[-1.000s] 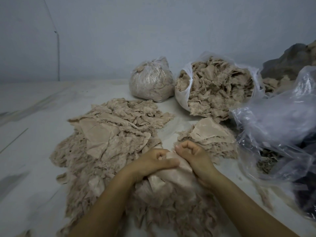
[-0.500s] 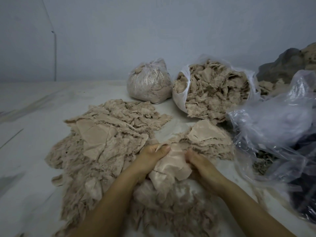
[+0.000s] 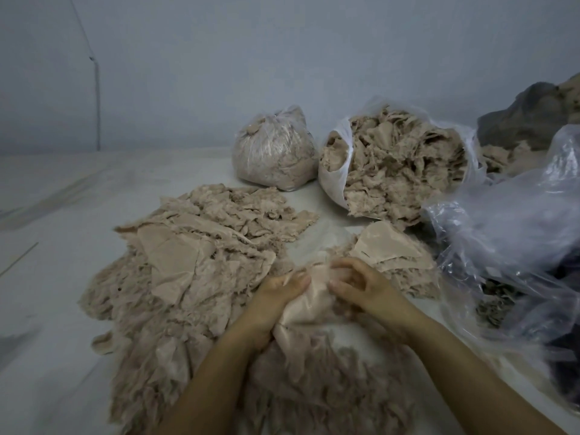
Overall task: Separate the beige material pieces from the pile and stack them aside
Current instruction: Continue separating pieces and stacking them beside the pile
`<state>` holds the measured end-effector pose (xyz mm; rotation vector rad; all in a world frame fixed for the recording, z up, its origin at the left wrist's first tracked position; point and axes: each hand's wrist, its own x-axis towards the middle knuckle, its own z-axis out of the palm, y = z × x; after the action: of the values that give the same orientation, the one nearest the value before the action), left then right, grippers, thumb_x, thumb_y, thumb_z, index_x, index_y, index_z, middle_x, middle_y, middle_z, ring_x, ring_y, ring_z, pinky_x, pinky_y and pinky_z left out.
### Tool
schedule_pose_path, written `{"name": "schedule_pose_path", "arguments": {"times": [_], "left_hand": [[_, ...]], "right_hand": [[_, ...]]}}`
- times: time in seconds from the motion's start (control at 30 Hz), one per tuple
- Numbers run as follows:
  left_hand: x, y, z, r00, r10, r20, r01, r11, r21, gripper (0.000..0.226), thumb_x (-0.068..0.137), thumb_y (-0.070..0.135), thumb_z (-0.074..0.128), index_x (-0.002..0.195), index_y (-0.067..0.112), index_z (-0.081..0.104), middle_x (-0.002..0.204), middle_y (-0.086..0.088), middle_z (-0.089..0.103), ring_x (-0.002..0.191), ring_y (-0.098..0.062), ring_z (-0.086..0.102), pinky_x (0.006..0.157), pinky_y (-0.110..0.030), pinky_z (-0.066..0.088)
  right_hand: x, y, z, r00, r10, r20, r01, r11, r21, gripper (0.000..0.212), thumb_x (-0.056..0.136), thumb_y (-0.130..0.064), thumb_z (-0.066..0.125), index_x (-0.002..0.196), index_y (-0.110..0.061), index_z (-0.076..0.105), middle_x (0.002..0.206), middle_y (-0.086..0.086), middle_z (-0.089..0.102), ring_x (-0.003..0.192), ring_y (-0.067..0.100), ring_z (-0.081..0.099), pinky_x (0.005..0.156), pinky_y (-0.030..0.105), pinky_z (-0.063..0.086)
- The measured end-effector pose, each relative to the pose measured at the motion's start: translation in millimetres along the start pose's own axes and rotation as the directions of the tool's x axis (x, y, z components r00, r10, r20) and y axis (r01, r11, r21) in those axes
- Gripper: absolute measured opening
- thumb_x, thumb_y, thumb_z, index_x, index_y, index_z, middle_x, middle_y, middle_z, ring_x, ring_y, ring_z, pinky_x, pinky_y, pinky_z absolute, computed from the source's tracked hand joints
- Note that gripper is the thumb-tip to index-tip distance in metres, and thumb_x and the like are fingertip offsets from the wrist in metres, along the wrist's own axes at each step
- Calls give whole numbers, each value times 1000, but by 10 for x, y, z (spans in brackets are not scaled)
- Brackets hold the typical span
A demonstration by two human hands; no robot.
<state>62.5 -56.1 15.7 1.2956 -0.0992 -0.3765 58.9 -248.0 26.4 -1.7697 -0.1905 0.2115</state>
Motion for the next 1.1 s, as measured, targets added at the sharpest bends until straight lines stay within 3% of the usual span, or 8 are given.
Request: {"name": "schedule_pose_path", "arguments": {"times": [0.07,0.13,0.3,0.47,0.57,0.8,0.93,1.1], "left_hand": [[-7,14,28,996,-37,77,32,998,56,23,85,23,63,96,5,73,94,-17,71,82,-23,69,70,-28,55],[-11,51,27,996,-39,83,27,989,142,17,81,21,67,88,8,74,87,-14,72,74,-19,68,65,-26,54],[-62,129,-17,994,-14,105,-15,962,272,19,79,16,68,61,15,72,63,-2,69,54,-10,63,52,-19,47],[-70,136,24,991,-23,135,-22,947,321,21,82,24,68,62,21,73,64,2,69,56,-8,63,52,-18,46],[-68,140,84,989,-40,145,-14,935,354,24,81,32,69,61,20,66,61,0,62,52,-9,55,49,-19,41],[-83,169,84,996,23,88,-59,901,430,39,87,30,66,86,-9,62,72,-15,57,63,-23,50,56,-28,40],[-133,188,125,995,75,62,-95,890,446,49,81,35,71,79,-11,55,69,-14,48,61,-22,43,54,-28,36],[-163,221,156,993,106,49,-116,930,350,62,73,42,71,100,-12,56,83,-21,56,74,-32,47,62,-37,35]], "right_hand": [[79,-72,90,999,-45,-24,48,993,104,28,83,-19,72,109,-28,66,98,2,65,85,16,66,77,33,56],[128,-93,165,996,-48,-80,64,973,221,9,84,-12,70,86,-20,73,78,7,62,69,21,58,65,32,52],[164,-92,61,931,57,-361,47,961,274,19,92,-7,59,73,-10,63,57,2,56,42,7,45,39,16,36],[29,-97,121,988,-156,4,156,988,19,18,80,-32,71,95,-23,68,82,-9,67,77,5,62,69,17,51],[85,-107,210,965,-226,-132,232,972,32,13,84,-10,70,72,-15,68,66,-4,62,61,7,55,61,19,45],[114,-33,318,929,-104,-354,136,988,67,38,92,-22,61,66,5,53,60,11,46,56,19,40,55,31,36],[114,-58,311,890,-95,-446,108,994,3,41,94,-23,58,57,-9,46,50,-2,42,49,10,37,54,28,34],[25,-198,240,975,-91,-201,113,988,106,41,82,-56,58,66,-19,51,59,-11,50,56,4,46,57,20,40]]}}
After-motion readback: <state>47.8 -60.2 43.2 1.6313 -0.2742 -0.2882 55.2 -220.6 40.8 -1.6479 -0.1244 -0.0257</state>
